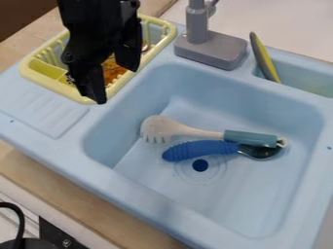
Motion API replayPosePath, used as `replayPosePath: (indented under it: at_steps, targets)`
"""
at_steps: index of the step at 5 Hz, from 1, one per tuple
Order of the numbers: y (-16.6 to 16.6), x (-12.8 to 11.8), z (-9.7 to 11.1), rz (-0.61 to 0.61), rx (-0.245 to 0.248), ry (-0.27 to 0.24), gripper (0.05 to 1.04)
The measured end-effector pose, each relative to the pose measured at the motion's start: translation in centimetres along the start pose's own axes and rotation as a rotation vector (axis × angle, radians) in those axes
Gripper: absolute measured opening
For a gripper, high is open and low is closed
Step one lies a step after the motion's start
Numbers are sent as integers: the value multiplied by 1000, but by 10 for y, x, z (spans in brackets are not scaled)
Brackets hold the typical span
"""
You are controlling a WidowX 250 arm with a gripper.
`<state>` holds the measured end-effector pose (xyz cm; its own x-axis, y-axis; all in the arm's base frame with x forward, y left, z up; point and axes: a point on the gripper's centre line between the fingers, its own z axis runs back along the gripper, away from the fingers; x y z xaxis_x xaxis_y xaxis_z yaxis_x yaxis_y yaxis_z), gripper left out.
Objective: Put the yellow spatula in the left side of the sink
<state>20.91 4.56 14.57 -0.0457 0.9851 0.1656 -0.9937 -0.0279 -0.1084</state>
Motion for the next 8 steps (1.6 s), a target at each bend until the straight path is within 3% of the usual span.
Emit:
replayPosePath:
  at_steps: [2, 3, 6, 7, 8]
  targets:
    - [2, -10, -3, -19, 27, 27, 989]
    - [-6, -25, 1, -51, 6, 51, 989]
    - [-76, -101, 24, -265, -178, 64, 989]
    - [-97, -118, 25, -319, -254, 43, 989]
    - [-110, -131, 18, -381, -270, -28, 989]
